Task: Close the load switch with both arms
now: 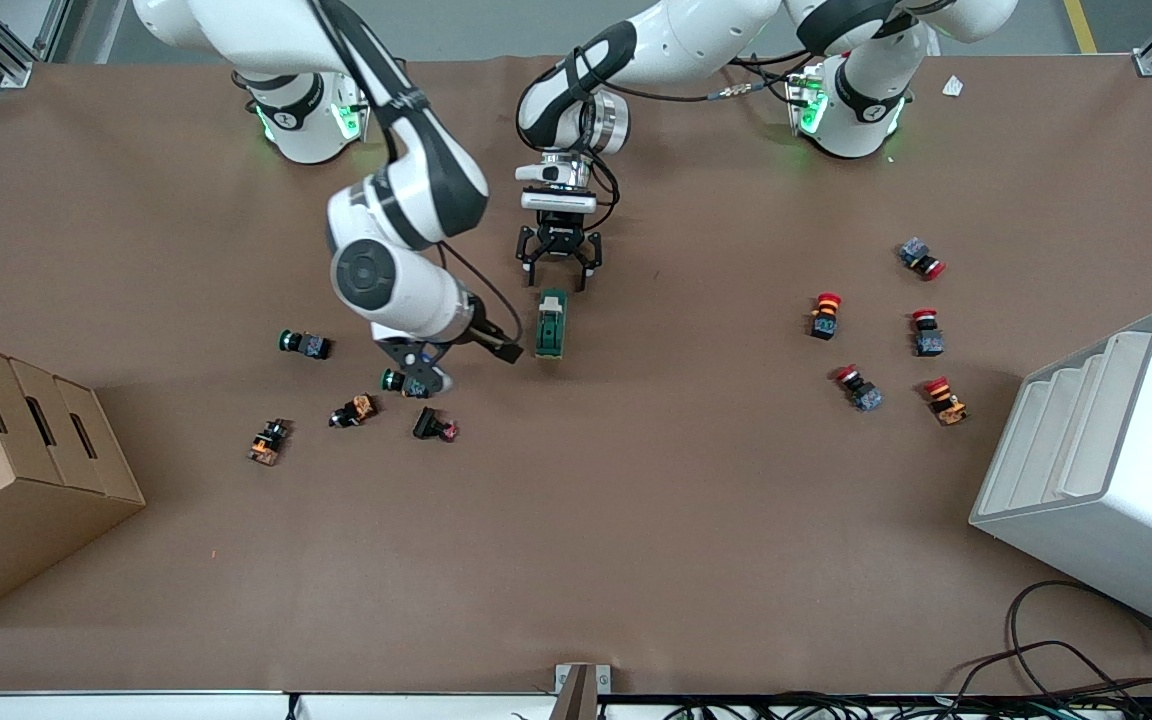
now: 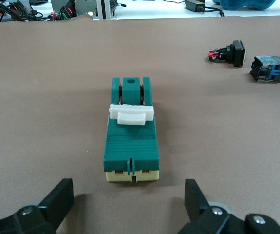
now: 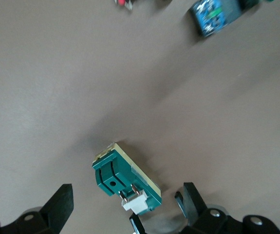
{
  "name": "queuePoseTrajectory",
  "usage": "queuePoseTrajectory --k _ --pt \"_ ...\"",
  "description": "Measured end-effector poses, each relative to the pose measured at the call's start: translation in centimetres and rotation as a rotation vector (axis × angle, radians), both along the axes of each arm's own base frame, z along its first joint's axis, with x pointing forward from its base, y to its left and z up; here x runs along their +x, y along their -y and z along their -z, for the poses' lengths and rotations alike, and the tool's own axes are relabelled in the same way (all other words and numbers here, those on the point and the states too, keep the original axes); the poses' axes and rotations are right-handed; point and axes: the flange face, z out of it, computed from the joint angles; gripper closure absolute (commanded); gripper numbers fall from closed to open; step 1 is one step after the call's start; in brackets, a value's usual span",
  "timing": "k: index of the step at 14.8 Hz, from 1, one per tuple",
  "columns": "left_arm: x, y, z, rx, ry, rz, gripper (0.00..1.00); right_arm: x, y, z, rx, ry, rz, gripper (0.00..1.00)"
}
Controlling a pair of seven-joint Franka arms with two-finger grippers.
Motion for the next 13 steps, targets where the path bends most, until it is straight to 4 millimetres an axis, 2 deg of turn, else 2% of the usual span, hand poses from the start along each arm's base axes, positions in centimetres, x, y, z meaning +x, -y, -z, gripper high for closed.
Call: queuePoseTrajectory --k 4,13 --pt "0.0 0.0 0.0 0.000 0.000 0.000 0.00 -1.8 -3.0 3.3 0.011 0.004 -0.007 0.00" --pt "0.0 -0.1 0.1 0.003 0.006 0.003 0.00 -5.9 -7.4 6.5 0.025 -0.042 -0.037 0.00"
